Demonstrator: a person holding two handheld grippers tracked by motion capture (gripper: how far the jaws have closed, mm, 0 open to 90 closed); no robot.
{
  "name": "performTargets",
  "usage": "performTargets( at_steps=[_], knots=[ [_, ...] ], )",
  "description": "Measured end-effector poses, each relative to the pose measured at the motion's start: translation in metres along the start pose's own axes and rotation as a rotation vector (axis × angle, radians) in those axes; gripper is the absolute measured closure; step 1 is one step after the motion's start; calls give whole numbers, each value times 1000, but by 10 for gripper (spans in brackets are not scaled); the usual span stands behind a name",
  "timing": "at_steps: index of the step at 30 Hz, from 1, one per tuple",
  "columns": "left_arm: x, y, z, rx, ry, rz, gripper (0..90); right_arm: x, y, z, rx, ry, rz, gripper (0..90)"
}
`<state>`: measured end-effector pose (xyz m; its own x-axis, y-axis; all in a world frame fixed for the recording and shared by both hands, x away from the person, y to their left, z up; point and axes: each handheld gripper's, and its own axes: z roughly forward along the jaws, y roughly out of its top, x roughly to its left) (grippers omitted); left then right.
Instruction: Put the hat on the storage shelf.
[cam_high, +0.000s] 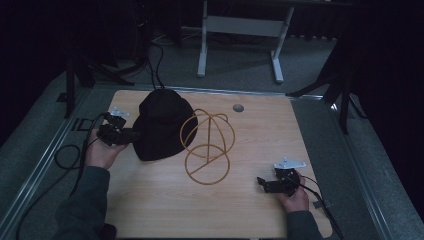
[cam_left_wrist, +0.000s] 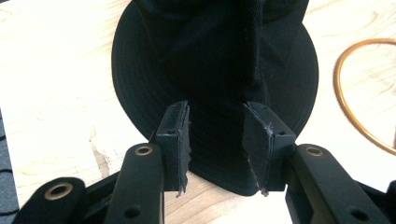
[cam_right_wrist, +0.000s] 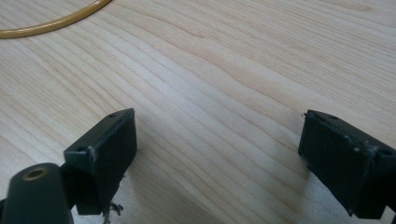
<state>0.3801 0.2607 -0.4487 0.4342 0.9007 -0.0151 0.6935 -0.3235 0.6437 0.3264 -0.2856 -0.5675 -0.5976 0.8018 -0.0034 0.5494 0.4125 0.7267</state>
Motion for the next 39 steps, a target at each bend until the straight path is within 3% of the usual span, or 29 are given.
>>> performTargets(
  at_steps=[17,25,39],
  knots=[
    [-4,19,-7,18,-34,43,613,0,0,0,0,0,0,113],
    [-2,22,-12,20,-63,30,619,0,0,0,0,0,-1,113],
    [-8,38,-10,46,-54,16,611,0,0,0,0,0,0,113]
  ],
)
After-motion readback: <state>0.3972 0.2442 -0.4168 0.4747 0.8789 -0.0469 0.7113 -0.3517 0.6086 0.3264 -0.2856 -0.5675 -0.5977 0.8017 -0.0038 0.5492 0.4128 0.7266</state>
